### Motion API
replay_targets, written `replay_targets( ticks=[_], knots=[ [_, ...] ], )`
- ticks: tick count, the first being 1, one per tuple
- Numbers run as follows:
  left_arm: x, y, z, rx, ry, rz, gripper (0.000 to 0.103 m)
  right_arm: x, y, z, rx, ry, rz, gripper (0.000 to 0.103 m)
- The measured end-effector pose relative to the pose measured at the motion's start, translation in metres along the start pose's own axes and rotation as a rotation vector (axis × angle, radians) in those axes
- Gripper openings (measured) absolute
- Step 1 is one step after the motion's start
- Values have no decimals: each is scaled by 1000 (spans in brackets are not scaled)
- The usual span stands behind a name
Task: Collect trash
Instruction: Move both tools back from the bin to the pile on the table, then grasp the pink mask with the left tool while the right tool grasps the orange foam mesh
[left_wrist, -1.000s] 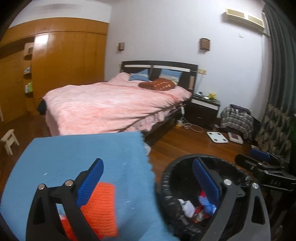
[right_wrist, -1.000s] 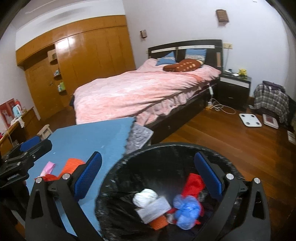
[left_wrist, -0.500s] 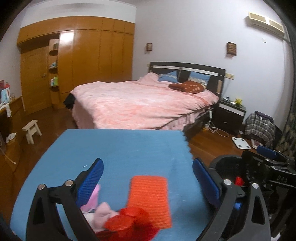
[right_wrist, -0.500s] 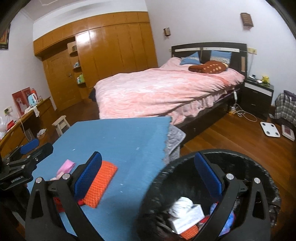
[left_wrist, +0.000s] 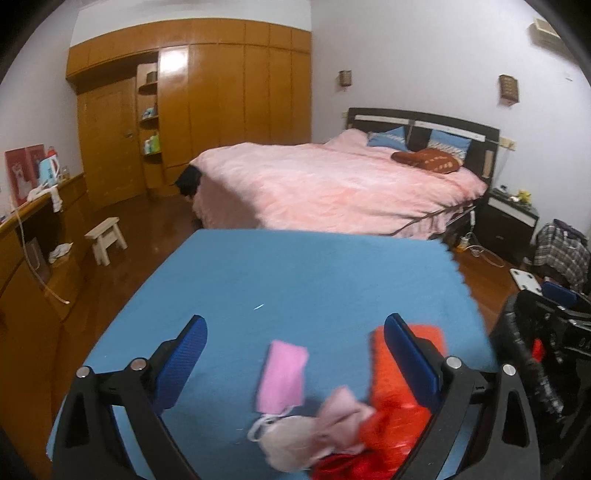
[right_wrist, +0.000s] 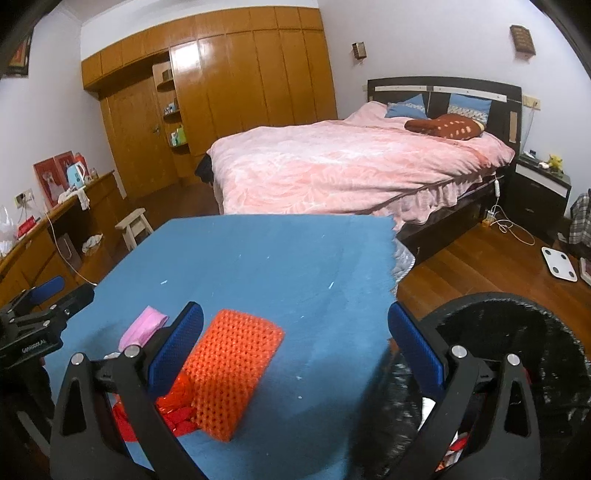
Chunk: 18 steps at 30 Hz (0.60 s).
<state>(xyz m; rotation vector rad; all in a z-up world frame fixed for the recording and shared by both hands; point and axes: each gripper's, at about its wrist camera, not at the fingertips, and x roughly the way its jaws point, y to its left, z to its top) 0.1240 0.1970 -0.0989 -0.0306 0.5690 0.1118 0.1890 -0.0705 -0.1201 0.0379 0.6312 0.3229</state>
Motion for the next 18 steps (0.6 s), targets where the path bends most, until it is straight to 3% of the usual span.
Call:
replay_targets(
  ticks=[6,18],
  knots=[
    [26,22,-17,-15,65,15,89,25,15,-13,-8,27,-10,97],
    [74,36,-45,-55,187,-35,72,53,26,-30,-26,72,-18,97]
  ],
)
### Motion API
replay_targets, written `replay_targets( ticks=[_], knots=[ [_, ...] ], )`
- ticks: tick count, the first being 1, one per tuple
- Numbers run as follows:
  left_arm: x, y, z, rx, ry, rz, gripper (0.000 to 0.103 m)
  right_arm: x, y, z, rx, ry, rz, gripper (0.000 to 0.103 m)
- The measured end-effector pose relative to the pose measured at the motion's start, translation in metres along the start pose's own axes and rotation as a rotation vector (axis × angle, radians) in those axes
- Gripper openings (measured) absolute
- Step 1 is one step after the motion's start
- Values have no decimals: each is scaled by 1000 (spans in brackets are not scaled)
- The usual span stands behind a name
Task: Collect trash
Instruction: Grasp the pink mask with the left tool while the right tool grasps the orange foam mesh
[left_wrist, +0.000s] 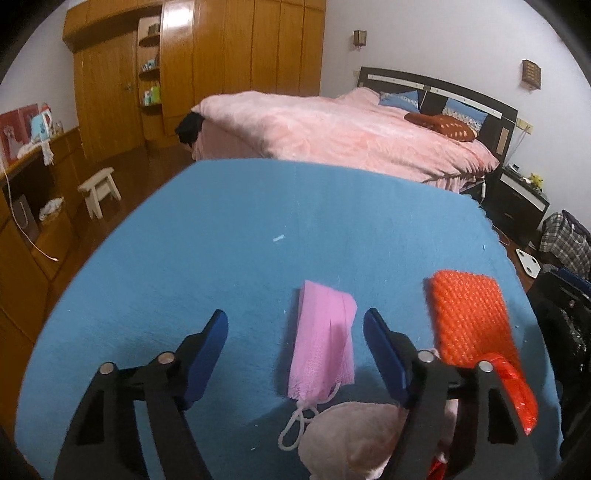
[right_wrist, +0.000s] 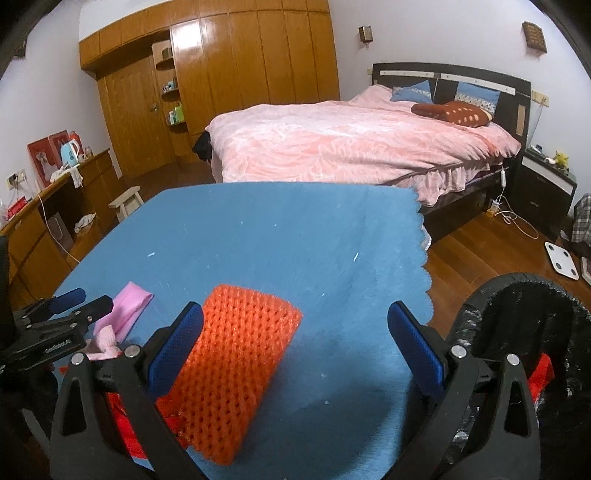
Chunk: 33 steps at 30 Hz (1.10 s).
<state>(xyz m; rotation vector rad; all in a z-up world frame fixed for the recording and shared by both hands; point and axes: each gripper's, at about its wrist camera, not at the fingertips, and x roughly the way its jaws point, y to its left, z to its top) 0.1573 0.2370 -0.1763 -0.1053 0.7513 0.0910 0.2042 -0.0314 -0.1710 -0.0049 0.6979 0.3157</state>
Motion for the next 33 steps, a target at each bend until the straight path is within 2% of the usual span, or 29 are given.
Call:
replay_targets(
  ticks=[3,7,14,20,29,33],
  knots=[
    [9,0,0,-9,34,-30,64,5,2,-4,1,14,3,97],
    [20,-3,-1,-6,83,-68,44,10,5,-8,-7,30,10,96],
    [27,-11,-1,18,116,-121,20,18,8,-11,-12,60,26,86],
    [14,-14,1,24,64,-115,18,22,8,-14,-13,83,39,82],
    [-7,-10,23,-5,-13,-105,18,28,14,-13,-12,100,48,80],
    [-10,-9,25,0,-26,-104,18,36,16,-13,-15,132,55,75]
  ],
)
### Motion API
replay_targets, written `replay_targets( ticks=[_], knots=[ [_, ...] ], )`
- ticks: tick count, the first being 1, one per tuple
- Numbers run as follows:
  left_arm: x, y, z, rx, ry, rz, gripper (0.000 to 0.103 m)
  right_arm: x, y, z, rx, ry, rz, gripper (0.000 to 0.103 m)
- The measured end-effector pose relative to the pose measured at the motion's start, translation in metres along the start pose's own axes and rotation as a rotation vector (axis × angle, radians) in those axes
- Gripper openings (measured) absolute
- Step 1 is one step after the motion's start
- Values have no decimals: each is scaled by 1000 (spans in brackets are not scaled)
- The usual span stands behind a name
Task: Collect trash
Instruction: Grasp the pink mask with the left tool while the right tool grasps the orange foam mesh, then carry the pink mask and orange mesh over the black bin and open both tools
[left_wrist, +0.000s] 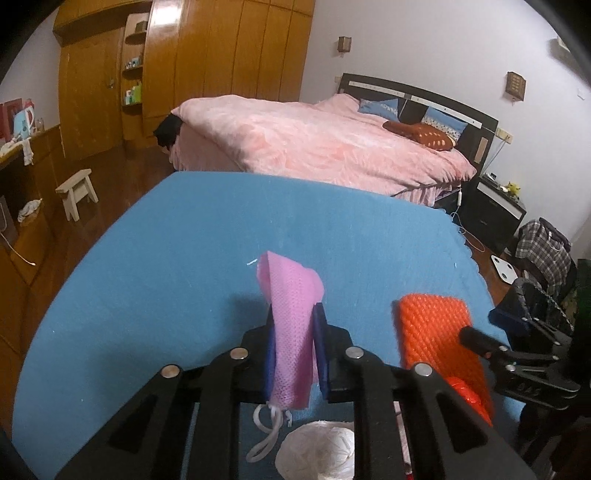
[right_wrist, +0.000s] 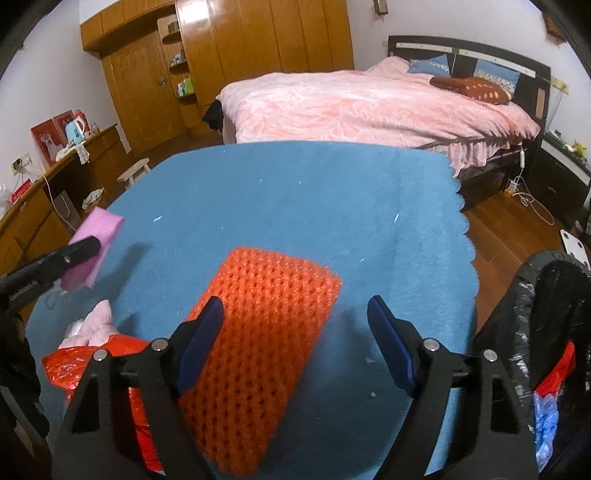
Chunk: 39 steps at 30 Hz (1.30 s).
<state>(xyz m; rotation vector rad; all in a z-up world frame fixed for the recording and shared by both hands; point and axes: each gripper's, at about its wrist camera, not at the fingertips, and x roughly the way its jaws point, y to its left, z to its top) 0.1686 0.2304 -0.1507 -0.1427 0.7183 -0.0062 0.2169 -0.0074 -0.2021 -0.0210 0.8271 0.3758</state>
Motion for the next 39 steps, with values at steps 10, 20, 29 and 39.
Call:
replay_targets(
  ticks=[10,20,29,39],
  knots=[
    [-4,-8,6,13,-13,-3,18,12,5,-3,-13,74,54,30],
    [-20,-18,11,24,-41,-7,18,-12,4,12,-23,12,80,13],
    [-39,-35,28,43,-85,-17,18,-51,0,39,-26,-94,88,13],
    [-57,-53,38,60,-129,-47,18,-87,-2,64,-56,-201,71,13]
  ],
)
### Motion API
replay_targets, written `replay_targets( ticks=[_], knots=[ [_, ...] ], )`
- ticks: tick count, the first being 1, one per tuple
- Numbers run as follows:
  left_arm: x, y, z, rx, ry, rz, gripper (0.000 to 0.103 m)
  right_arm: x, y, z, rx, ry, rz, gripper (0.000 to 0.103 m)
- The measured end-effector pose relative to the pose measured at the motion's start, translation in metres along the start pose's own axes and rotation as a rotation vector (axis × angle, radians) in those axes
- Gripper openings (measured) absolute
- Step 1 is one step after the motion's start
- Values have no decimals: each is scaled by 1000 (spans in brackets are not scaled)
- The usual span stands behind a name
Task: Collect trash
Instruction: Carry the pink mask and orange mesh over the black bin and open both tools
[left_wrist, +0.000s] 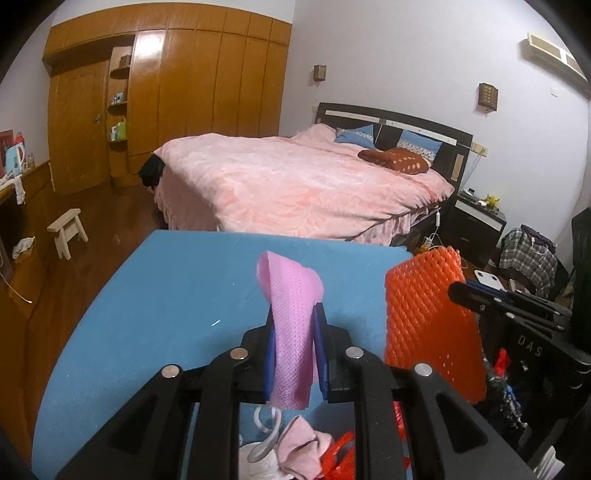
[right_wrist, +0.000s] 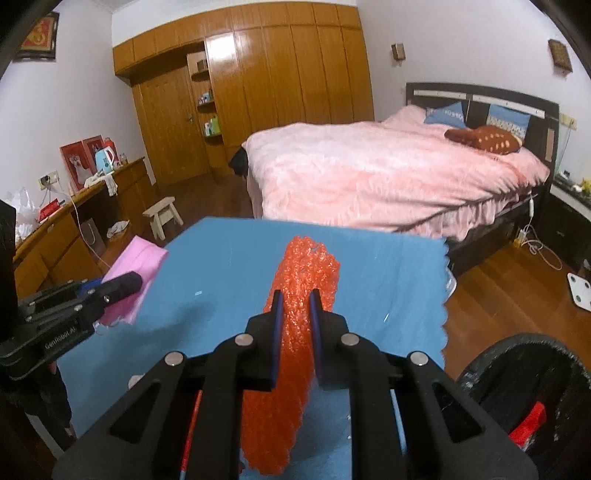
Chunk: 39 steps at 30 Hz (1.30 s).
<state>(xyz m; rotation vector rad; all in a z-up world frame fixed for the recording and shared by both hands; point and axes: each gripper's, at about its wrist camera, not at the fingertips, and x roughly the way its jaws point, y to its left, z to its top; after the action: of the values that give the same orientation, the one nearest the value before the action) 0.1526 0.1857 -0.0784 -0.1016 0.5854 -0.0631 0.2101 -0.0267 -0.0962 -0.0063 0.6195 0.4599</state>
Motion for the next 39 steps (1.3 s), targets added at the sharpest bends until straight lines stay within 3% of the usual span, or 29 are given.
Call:
replay_targets(
  ticks=[22,39],
  knots=[
    [-20,-67,23,53,-58,-107,18,-72,-44,15,32,-112,-77,13],
    [-17,-170,18,129,-50,-268,18,-151,-124,-14,117,-153,-238,13]
  ],
)
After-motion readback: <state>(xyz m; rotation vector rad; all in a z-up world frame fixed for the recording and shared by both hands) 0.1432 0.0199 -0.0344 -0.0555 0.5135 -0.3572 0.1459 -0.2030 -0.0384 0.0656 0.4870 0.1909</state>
